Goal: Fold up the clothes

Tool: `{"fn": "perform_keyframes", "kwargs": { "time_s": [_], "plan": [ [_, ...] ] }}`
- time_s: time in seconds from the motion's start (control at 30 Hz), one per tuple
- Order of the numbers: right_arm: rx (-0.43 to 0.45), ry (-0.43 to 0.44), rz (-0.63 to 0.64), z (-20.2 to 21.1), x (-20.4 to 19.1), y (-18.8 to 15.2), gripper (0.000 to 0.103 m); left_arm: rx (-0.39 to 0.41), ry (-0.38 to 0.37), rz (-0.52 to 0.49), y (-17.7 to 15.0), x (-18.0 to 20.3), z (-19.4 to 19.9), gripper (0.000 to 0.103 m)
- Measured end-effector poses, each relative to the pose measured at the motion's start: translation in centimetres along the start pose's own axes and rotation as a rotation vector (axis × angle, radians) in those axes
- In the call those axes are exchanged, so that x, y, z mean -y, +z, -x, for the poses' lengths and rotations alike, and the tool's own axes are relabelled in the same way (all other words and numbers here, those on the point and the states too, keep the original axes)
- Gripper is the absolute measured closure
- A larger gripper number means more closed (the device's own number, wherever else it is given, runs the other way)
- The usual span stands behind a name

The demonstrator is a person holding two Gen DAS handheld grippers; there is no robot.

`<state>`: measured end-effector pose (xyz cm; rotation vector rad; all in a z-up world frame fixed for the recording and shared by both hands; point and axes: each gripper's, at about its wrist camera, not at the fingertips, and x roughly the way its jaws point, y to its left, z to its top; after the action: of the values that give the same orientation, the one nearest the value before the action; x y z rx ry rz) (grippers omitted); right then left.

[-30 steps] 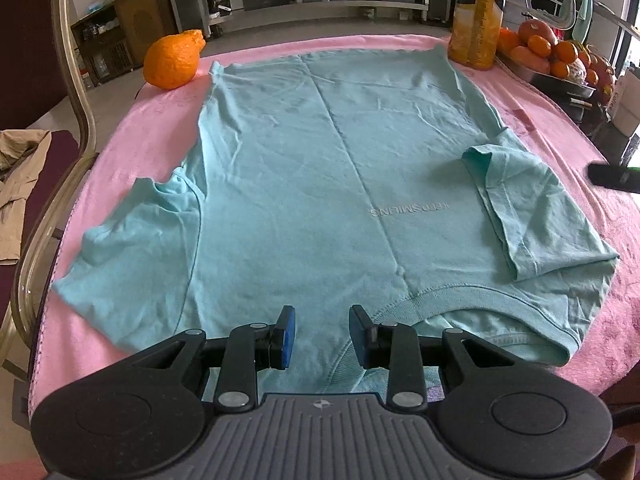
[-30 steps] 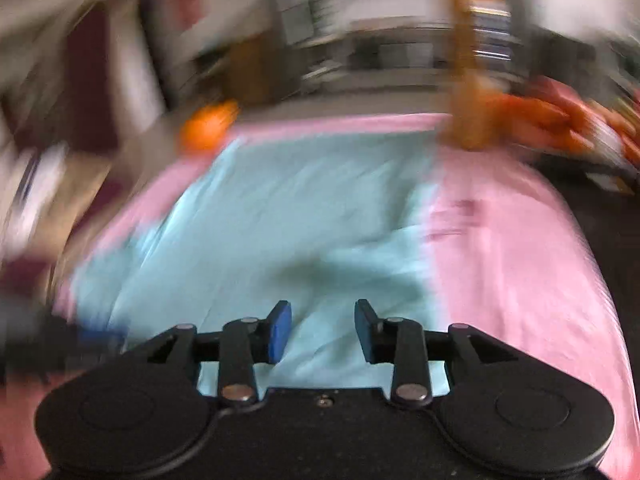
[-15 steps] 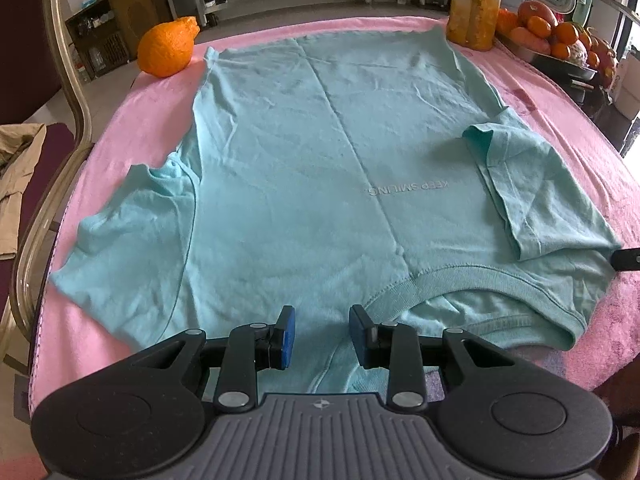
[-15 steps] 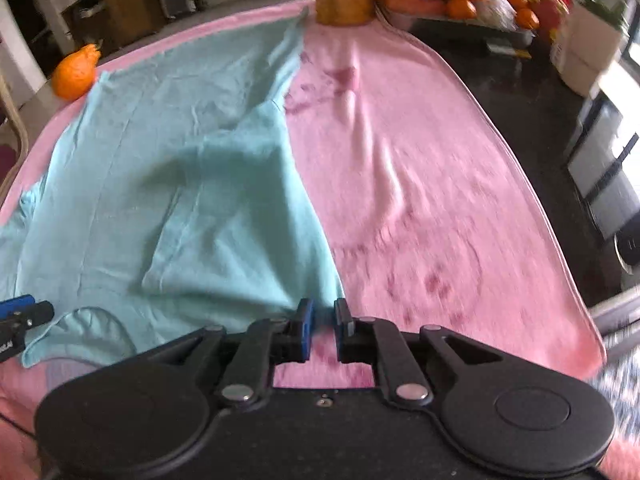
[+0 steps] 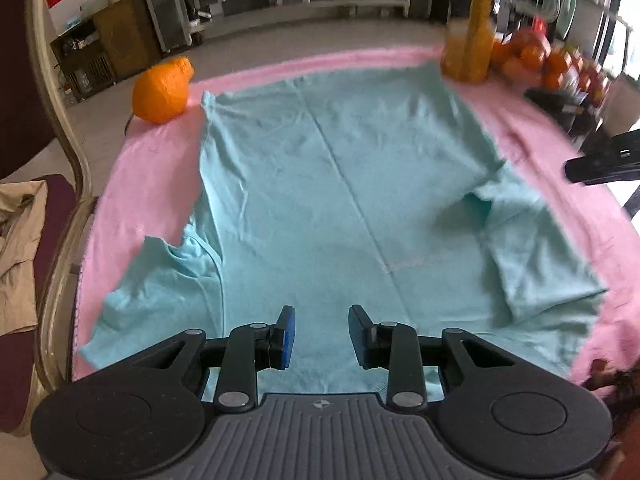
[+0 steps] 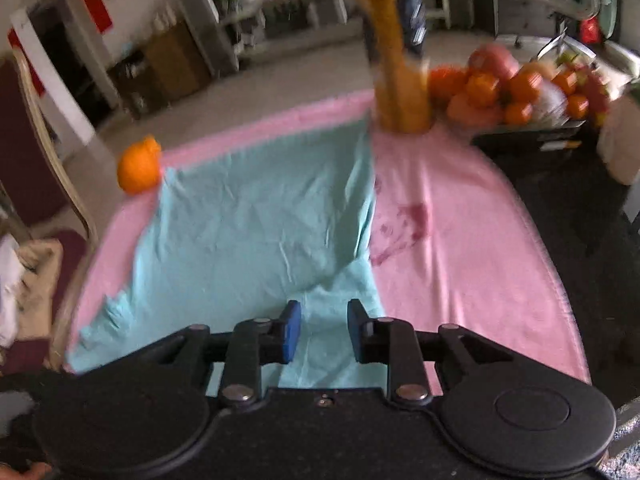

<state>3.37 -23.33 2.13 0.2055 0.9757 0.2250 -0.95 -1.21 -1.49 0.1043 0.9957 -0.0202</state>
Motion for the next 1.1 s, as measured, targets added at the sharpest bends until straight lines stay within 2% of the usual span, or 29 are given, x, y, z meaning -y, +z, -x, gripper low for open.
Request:
{"fn": "perform_keyframes", "kwargs": {
  "time_s": [0.07,0.17,0.23,0.33,0.5,0.57,0.63,0.7,0.8,0.87,0.97,1.1],
  "plan": [
    [-0.054,0.013,-0.021,-4.0,0.9,0.2,0.090,-0.028,0.009,0.010,-0.2,-0.1,-1.3,0.072],
    [-0.042,-0.013,-0.108,-7.7,2.3,0.2,0.090,-0.063,0.021,0.043,-0.8,-0.6,-2.7,0.072],
    [-0.066,-0.036,-0.135,-9.2,3.0,0.7,0.090,-0.071,0.023,0.056,-1.0,-0.7,-2.9,0.071],
    [-0.086,-0.070,-0.098,-11.2,2.7,1.6,0.090,-0.080,0.024,0.067,-1.2,-0.8,-3.3,0.071],
    [0.001,-0.090,0.034,-12.9,1.1,2.3,0.088,-0.086,0.033,0.057,-1.2,-0.4,-3.7,0.071],
    [0.017,-0.077,0.051,-12.6,0.8,2.4,0.087,-0.082,0.047,0.051,-1.2,-0.3,-3.7,0.071],
    [0.062,-0.064,0.012,-11.0,1.1,2.5,0.085,-0.064,0.064,0.039,-1.2,-0.2,-3.4,0.071],
    [0.074,-0.052,-0.045,-9.3,1.8,2.5,0.079,-0.054,0.072,0.028,-1.3,0.0,-3.2,0.071],
    [-0.001,-0.044,-0.119,-7.0,3.1,0.8,0.076,-0.055,0.067,0.021,-1.6,0.2,-3.1,0.071],
    [-0.061,0.000,-0.142,-6.2,3.5,-0.7,0.076,-0.060,0.057,0.019,-1.8,0.4,-3.2,0.071],
    [-0.132,0.053,-0.136,-5.7,3.2,-3.5,0.078,-0.066,0.041,0.016,-2.2,0.7,-3.3,0.071],
    [-0.174,0.070,-0.082,-5.9,1.8,-5.7,0.079,-0.057,0.047,0.011,-3.0,0.8,-3.4,0.071]
  ]
}}
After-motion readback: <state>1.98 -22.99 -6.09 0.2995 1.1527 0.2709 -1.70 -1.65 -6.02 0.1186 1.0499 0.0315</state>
